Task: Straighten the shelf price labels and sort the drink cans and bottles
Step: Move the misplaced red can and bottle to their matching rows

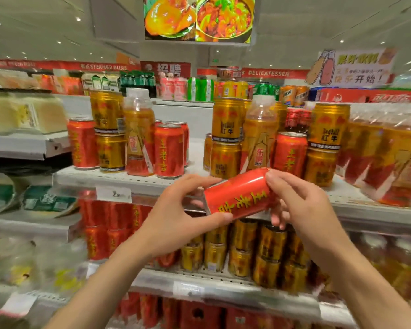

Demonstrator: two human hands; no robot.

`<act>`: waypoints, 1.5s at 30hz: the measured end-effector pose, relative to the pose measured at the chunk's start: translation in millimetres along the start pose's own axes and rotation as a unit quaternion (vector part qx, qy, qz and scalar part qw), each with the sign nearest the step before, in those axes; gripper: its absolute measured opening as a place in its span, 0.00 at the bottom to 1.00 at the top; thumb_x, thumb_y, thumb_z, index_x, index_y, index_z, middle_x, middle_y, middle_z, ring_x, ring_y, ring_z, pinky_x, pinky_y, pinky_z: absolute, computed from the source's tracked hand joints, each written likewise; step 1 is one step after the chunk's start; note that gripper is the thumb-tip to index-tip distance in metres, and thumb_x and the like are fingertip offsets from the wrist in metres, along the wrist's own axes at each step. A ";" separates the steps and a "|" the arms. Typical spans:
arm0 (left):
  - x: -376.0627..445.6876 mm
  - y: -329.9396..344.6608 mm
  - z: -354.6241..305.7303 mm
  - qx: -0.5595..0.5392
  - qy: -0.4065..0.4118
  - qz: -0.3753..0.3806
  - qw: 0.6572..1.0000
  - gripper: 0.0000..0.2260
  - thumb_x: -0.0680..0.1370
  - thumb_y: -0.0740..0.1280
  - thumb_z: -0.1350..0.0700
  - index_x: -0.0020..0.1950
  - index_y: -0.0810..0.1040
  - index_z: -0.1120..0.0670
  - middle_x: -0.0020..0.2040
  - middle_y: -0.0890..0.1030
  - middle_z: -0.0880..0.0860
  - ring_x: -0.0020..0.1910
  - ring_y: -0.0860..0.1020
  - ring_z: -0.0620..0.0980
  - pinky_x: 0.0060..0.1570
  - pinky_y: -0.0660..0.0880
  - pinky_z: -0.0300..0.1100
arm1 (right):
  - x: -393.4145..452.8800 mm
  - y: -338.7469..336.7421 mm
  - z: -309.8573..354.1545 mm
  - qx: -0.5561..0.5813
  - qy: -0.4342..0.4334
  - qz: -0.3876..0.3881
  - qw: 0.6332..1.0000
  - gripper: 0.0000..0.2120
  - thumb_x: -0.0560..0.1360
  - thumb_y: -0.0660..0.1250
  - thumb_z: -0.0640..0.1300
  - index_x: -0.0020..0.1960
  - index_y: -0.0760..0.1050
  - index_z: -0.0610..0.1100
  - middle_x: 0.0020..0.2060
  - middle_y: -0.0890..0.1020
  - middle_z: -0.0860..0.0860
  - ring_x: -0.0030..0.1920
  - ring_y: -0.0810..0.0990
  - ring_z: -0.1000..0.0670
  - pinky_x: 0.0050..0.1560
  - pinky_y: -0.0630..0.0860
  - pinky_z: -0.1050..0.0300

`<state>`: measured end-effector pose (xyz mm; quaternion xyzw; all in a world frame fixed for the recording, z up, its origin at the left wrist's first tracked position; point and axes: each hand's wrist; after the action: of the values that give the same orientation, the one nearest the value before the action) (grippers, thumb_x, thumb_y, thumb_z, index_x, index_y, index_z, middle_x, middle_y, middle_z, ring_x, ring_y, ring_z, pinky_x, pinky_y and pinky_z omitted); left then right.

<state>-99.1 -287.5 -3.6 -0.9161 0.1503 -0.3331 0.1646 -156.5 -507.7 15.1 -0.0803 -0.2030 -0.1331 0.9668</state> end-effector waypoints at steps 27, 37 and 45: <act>24.3 -130.0 58.5 0.033 -0.037 -0.041 0.998 0.24 0.69 0.79 0.42 0.63 0.78 0.39 0.58 0.81 0.43 0.55 0.83 0.42 0.50 0.82 0.37 | 82.3 148.9 19.8 0.019 -0.031 0.052 0.998 0.27 0.68 0.75 0.61 0.65 0.79 0.56 0.61 0.83 0.48 0.31 0.79 0.59 0.27 0.72 0.65; 50.0 -169.4 58.8 0.096 0.076 -0.049 0.991 0.20 0.73 0.73 0.36 0.59 0.84 0.46 0.57 0.79 0.43 0.52 0.81 0.43 0.47 0.80 0.35 | 85.0 159.7 46.5 -0.102 -0.086 0.010 0.991 0.25 0.65 0.75 0.64 0.60 0.82 0.57 0.58 0.83 0.52 0.47 0.83 0.56 0.37 0.77 0.64; 103.0 -188.4 36.9 0.248 0.116 -0.147 0.950 0.22 0.79 0.72 0.47 0.72 0.74 0.49 0.68 0.74 0.50 0.47 0.84 0.45 0.55 0.80 0.46 | 84.2 168.2 53.7 -0.167 -0.098 -0.027 0.981 0.23 0.64 0.77 0.60 0.57 0.83 0.56 0.53 0.83 0.59 0.55 0.81 0.59 0.56 0.79 0.56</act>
<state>31.9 -150.1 103.1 -0.8135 -0.0559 -0.4842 0.3172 -53.3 -355.3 81.5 -0.2475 -0.2742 -0.1821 0.9113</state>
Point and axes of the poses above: each hand's wrist, its own x-axis towards the middle knuckle, its own y-axis out of the palm, z = x × y
